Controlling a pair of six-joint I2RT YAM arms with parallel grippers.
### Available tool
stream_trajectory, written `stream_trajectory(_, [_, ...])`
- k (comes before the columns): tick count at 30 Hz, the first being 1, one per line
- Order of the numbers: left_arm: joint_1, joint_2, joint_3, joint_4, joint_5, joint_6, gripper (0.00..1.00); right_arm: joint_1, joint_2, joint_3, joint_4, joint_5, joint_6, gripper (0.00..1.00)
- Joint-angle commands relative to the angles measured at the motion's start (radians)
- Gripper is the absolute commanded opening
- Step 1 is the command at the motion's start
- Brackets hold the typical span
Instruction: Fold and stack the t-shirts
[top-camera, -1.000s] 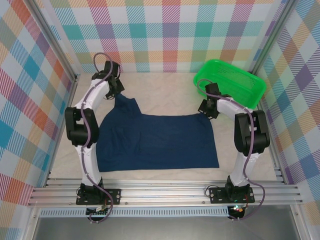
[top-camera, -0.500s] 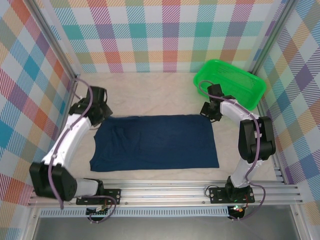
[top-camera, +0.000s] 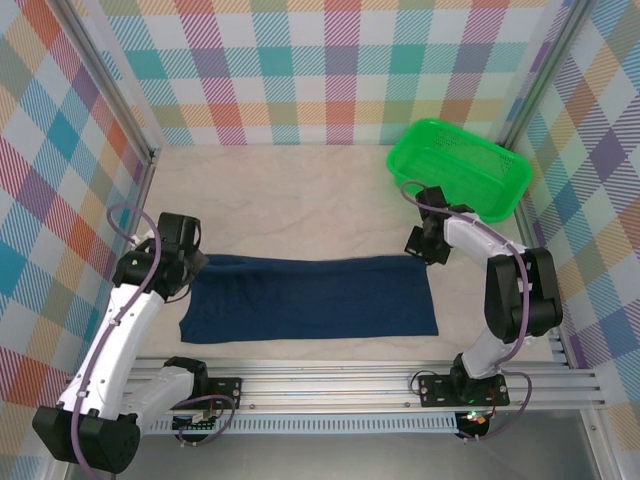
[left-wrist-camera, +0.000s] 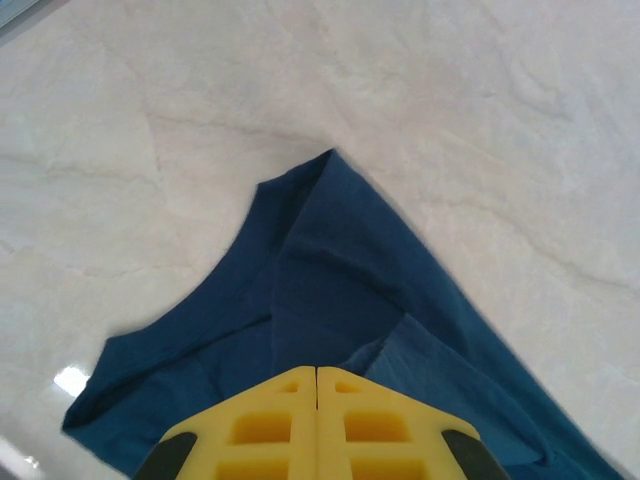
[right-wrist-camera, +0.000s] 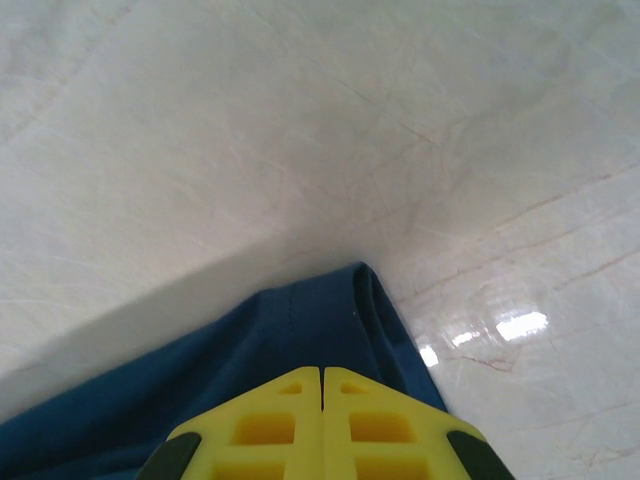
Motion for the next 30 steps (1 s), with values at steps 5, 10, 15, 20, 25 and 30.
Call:
stream_trajectory(5, [-0.030,-0.071,-0.071,-0.127,-0.082,-0.127,0.00,0.004,-0.036,-0.034,-0.049,0.067,0.025,0.00])
stream_trajectory(10, [-0.049,-0.082,-0.094,-0.139,-0.084,-0.159,0.00,0.005,-0.045,-0.044,-0.051,0.085,0.026,0.00])
stream_trajectory(15, [-0.074,-0.070,-0.117,-0.153,-0.095,-0.194,0.00,0.005,-0.027,-0.044,-0.049,0.078,0.024,0.00])
stream_trajectory(20, [-0.099,-0.042,-0.144,-0.166,-0.089,-0.231,0.00,0.007,-0.027,-0.059,-0.051,0.078,0.030,0.00])
stream_trajectory(25, [-0.132,-0.050,-0.158,-0.207,-0.135,-0.283,0.00,0.007,-0.041,-0.079,-0.058,0.088,0.038,0.00])
stream_trajectory(30, [-0.148,-0.067,-0.172,-0.250,-0.168,-0.337,0.00,0.007,-0.036,-0.092,-0.057,0.097,0.046,0.00])
